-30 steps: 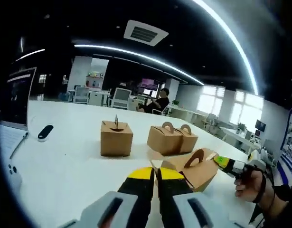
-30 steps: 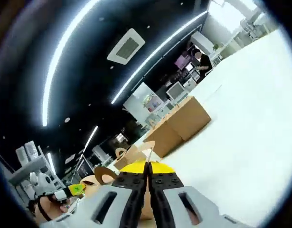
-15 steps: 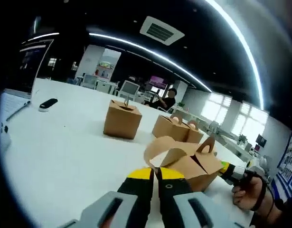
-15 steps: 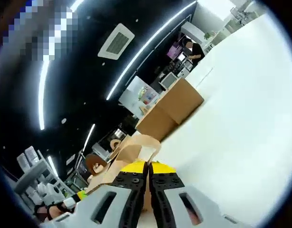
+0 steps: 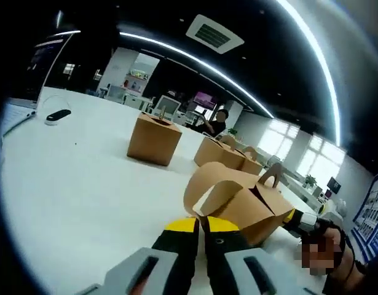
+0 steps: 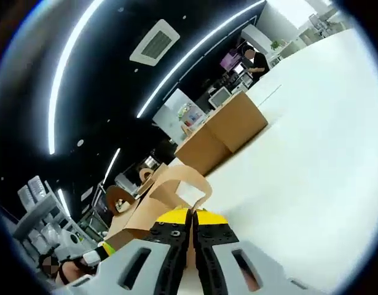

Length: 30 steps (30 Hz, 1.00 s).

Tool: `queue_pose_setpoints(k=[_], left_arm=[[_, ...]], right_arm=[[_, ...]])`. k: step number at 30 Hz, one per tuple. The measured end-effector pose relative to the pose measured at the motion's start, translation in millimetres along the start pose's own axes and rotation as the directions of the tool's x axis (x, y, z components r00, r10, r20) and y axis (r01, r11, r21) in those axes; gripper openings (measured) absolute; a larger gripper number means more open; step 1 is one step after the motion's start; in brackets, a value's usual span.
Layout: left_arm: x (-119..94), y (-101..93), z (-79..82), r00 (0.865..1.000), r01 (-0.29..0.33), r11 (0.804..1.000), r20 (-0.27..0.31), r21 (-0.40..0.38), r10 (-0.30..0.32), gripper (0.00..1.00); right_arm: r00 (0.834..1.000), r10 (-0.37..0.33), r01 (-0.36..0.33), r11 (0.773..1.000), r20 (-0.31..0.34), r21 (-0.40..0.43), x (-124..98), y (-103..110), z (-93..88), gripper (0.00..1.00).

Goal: Pick up one paper box from the group, open the paper box, and remove the item inside

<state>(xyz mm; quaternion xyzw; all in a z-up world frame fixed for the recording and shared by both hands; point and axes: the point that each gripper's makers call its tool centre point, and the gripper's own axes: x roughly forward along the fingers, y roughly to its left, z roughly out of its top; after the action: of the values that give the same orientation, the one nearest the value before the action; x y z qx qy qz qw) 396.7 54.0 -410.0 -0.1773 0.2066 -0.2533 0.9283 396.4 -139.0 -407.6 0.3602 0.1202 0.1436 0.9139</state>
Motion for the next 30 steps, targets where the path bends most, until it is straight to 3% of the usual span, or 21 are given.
queue_pose_setpoints(k=[5, 9, 11, 16, 19, 24, 26, 28, 30], left_arm=[[-14.3, 3.6, 13.7, 0.999, -0.013, 0.999, 0.039, 0.041, 0.011, 0.1], [-34.3, 3.0, 33.8, 0.998, -0.008, 0.999, 0.07, 0.044, 0.005, 0.21], [-43.7, -2.0, 46.9, 0.995, 0.014, 0.999, 0.095, 0.042, -0.018, 0.21], [-64.0, -18.6, 67.8, 0.991, 0.027, 0.992, 0.125, 0.125, -0.042, 0.24], [-71.8, -26.8, 68.9, 0.991, 0.04, 0.988, 0.124, 0.147, -0.059, 0.24], [-76.9, -39.2, 57.6, 0.995, 0.047, 0.965, 0.075, 0.258, -0.068, 0.24], [-75.2, -47.9, 48.1, 0.997, 0.071, 0.936, 0.016, 0.344, -0.081, 0.24], [-74.1, -62.1, 39.8, 0.991, 0.132, 0.897, -0.056, 0.421, -0.119, 0.24], [-74.7, -72.3, 34.1, 0.982, 0.183, 0.872, -0.123, 0.453, -0.143, 0.24]], right_arm=[[0.998, 0.017, -0.022, 0.997, 0.057, 0.076, -10.1, -3.2, 17.5, 0.05], [0.994, 0.038, -0.049, 0.993, 0.1, 0.11, -18.0, 1.0, 36.4, 0.07], [0.989, 0.063, -0.079, 0.991, 0.134, 0.113, -22.3, 9.4, 48.4, 0.1], [0.972, 0.154, -0.165, 0.985, 0.179, 0.052, -38.5, 35.7, 69.1, 0.19], [0.965, 0.181, -0.187, 0.982, 0.191, 0.012, -49.8, 43.6, 75.2, 0.19], [0.97, 0.201, -0.177, 0.97, 0.137, -0.169, -64.7, 48.3, 65.6, 0.19], [0.977, 0.206, -0.181, 0.94, 0.061, -0.29, -68.5, 50.8, 51.5, 0.19], [0.977, 0.209, -0.208, 0.885, -0.044, -0.416, -71.4, 55.3, 37.1, 0.19], [0.978, 0.185, -0.21, 0.829, -0.101, -0.518, -73.1, 57.6, 35.3, 0.18]])
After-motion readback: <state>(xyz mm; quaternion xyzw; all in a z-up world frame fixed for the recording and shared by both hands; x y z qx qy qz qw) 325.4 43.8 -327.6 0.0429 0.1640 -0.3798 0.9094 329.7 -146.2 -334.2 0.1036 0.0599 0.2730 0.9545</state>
